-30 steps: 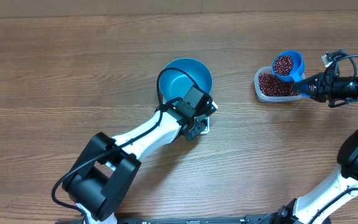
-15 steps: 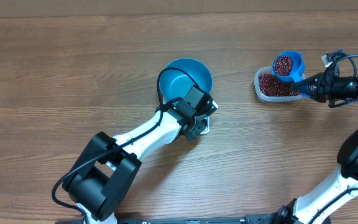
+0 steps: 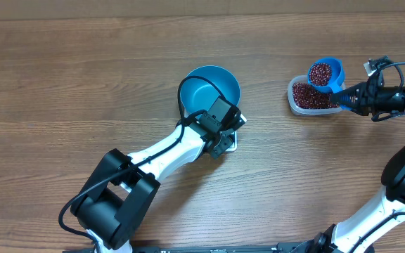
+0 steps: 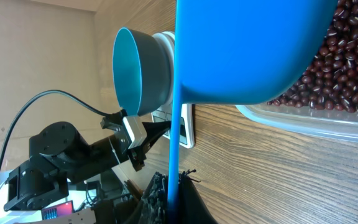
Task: Scoop item into bowl and weigh 150g on scale
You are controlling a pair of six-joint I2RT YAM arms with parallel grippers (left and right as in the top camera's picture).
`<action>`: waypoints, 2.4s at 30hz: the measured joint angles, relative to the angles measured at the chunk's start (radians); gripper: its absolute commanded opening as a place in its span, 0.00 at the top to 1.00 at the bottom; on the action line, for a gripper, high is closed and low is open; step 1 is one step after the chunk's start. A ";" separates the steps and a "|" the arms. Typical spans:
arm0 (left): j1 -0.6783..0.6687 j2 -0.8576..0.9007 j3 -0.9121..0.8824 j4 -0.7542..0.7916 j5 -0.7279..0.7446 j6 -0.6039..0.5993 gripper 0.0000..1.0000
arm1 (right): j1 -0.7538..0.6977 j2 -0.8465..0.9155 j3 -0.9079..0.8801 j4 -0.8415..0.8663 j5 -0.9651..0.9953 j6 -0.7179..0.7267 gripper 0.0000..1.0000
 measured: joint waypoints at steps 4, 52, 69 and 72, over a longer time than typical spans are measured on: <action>0.000 0.000 0.000 0.000 -0.016 0.000 0.95 | 0.000 0.000 0.000 0.000 0.000 0.000 0.96; 0.006 -0.097 -0.001 -0.090 0.028 0.000 0.96 | 0.000 0.000 0.000 0.000 0.001 0.000 0.96; 0.006 -0.270 -0.005 -0.140 0.046 0.000 0.96 | 0.000 0.000 0.000 0.005 0.010 0.000 0.96; 0.006 -0.314 -0.005 -0.157 0.046 0.000 0.96 | 0.000 0.000 0.000 0.007 0.014 0.000 0.96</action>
